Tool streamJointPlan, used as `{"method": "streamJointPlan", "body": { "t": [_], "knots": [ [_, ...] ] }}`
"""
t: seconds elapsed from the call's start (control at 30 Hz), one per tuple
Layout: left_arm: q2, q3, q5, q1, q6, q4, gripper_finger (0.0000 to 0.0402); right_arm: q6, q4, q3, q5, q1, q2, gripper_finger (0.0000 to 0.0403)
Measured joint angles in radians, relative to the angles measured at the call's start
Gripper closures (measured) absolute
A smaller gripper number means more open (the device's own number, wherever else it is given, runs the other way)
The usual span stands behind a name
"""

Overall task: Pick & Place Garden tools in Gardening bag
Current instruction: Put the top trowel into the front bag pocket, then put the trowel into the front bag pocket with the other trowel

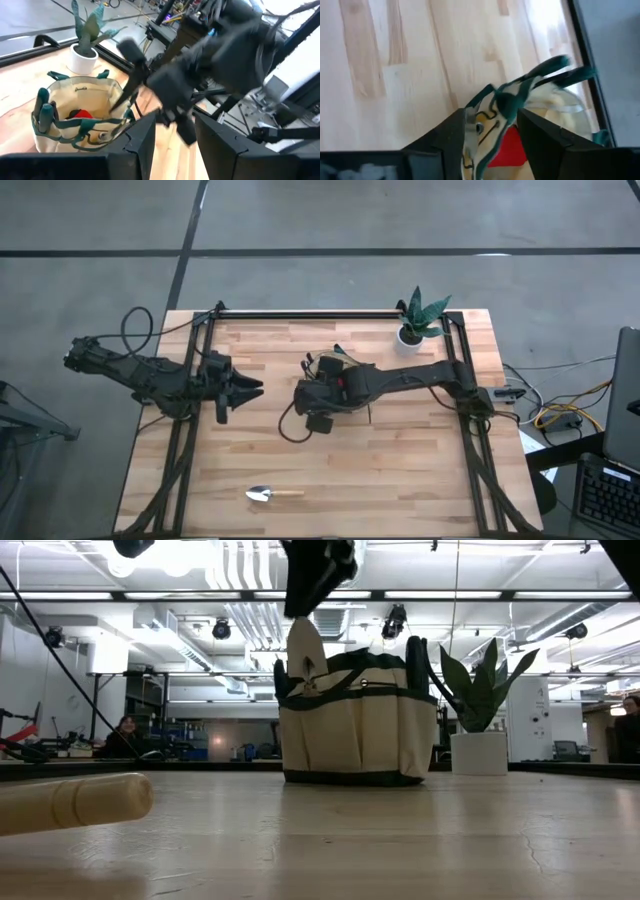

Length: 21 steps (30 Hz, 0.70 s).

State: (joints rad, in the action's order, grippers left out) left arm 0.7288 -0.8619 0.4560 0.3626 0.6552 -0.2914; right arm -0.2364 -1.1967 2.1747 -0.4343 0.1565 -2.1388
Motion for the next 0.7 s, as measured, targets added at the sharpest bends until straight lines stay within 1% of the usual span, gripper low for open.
{"method": "streamJointPlan", "body": {
  "t": [0.13,0.27,0.33,0.47,0.53,0.6,0.7],
  "knots": [
    [0.003,0.000,-0.049,0.000,-0.001,-0.021,0.0260,-0.021,-0.026,0.037,0.005,0.000,0.018,0.0214],
    [0.029,0.000,-0.143,0.000,-0.017,-0.045,0.0259,-0.113,-0.035,0.070,0.016,0.007,0.044,0.0207],
    [0.057,0.000,-0.208,0.000,-0.018,-0.047,0.0260,-0.158,-0.029,0.085,0.016,0.015,0.060,0.0207],
    [0.146,0.000,-0.379,0.009,-0.034,-0.046,0.0259,-0.261,-0.019,0.097,0.016,0.035,0.079,0.0208],
    [0.201,0.000,-0.444,0.029,-0.043,-0.048,0.0260,-0.297,-0.015,0.098,0.015,0.048,0.090,0.0208],
    [0.254,0.000,-0.476,0.053,-0.044,-0.044,0.0260,-0.318,-0.010,0.098,0.015,0.063,0.103,0.0209],
    [0.335,0.000,-0.477,0.091,-0.028,-0.033,0.0260,-0.337,-0.009,0.098,0.015,0.093,0.113,0.0209]
  ]
}}
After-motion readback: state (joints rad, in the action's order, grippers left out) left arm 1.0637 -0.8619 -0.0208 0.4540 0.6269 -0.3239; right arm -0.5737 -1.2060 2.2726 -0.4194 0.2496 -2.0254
